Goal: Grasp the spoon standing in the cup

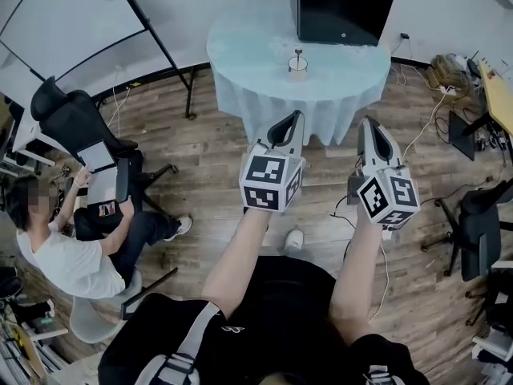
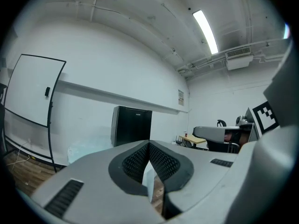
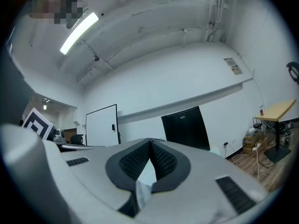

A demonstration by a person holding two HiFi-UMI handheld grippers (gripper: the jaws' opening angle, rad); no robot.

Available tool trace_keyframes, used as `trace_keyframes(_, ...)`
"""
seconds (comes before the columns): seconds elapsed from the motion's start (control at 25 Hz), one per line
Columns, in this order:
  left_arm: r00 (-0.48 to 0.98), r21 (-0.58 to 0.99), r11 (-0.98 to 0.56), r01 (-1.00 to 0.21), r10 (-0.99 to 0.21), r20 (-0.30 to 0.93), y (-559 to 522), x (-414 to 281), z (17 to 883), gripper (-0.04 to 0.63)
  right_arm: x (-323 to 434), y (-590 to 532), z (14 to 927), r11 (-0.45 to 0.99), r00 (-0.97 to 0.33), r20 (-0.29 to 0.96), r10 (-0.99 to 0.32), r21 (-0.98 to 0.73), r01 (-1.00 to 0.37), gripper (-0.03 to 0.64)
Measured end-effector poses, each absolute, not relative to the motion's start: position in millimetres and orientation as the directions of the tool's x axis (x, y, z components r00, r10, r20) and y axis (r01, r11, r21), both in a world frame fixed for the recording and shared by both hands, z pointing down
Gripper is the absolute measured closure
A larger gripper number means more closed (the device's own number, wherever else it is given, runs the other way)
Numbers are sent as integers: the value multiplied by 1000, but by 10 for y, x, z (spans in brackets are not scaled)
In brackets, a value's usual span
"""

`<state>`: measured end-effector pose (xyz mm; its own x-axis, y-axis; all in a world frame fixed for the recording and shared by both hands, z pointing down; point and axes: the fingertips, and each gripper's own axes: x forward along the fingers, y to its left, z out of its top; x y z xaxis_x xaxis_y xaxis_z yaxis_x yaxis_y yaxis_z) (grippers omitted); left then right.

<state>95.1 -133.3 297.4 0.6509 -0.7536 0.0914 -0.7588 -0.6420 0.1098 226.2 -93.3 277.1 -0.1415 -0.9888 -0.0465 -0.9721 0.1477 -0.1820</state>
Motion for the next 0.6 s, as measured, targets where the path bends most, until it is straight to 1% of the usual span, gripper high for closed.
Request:
trace_keyframes(0.16, 660, 93, -653, -751, -747, 80, -1457, 1135, 2913, 581, 2504, -1029, 2670, 130, -119, -73, -990, -184, -974, 611)
trace_keyframes(0.32, 654, 91, -648, -756, -754, 63, -1575, 1210, 2859, 581, 2572, -1176, 2573, 151, -136, -91, -986, -175, -973, 611)
trace_keyframes(0.6, 609, 100, -602, -792, -791, 63, -1943, 1007, 2920, 581, 2182, -1730, 2755, 250, -246, -45, -968, -167, -954, 611)
